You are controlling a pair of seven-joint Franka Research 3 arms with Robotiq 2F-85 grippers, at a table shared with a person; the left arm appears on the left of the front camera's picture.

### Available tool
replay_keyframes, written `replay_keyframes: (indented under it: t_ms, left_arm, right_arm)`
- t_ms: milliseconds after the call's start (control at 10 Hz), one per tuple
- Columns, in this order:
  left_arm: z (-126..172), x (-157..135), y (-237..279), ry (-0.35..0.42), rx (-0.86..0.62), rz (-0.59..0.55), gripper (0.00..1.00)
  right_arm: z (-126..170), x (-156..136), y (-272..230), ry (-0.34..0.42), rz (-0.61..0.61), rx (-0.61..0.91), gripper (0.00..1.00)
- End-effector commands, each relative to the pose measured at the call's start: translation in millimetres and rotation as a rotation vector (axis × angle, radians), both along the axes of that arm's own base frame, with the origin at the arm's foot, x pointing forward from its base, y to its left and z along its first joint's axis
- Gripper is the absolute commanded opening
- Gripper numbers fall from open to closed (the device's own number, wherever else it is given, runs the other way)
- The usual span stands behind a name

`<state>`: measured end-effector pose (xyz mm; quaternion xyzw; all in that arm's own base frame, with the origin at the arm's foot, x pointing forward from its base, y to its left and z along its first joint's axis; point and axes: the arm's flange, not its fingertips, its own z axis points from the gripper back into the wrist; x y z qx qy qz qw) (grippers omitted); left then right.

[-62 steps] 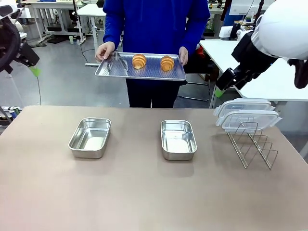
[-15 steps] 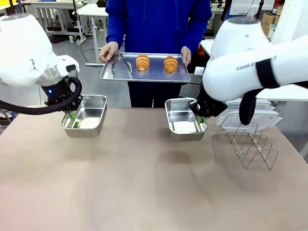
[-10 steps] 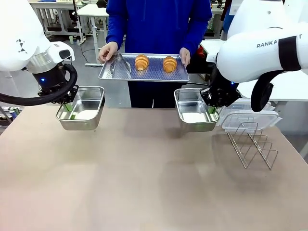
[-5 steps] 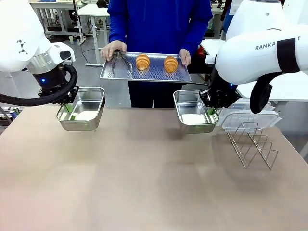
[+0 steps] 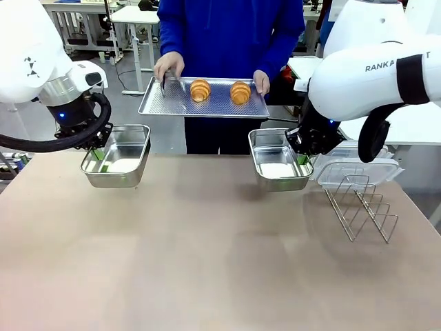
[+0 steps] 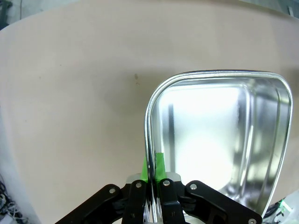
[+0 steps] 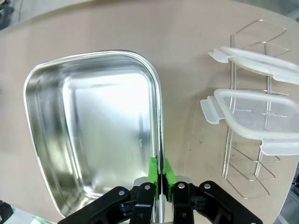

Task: Place the bread in airtight containers.
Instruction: Once an object is inside an Airtight Container , place the container in the center of the table.

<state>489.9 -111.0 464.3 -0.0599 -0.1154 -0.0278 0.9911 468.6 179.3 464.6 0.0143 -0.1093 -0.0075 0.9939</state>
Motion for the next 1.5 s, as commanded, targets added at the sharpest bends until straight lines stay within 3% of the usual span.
replay_keyframes:
  t_ms: [0,1400]
  left_arm:
    - [3.0,-0.1,0.1,-0.010,0.003,-0.003,0.00]
    - [3.0,-0.1,0.1,-0.010,0.003,-0.003,0.00]
  right_arm:
    - [3.4,0.6,1.0,-0.012,-0.017,-0.007,0.00]
    - [3.4,0.6,1.0,-0.012,-0.017,-0.007,0.00]
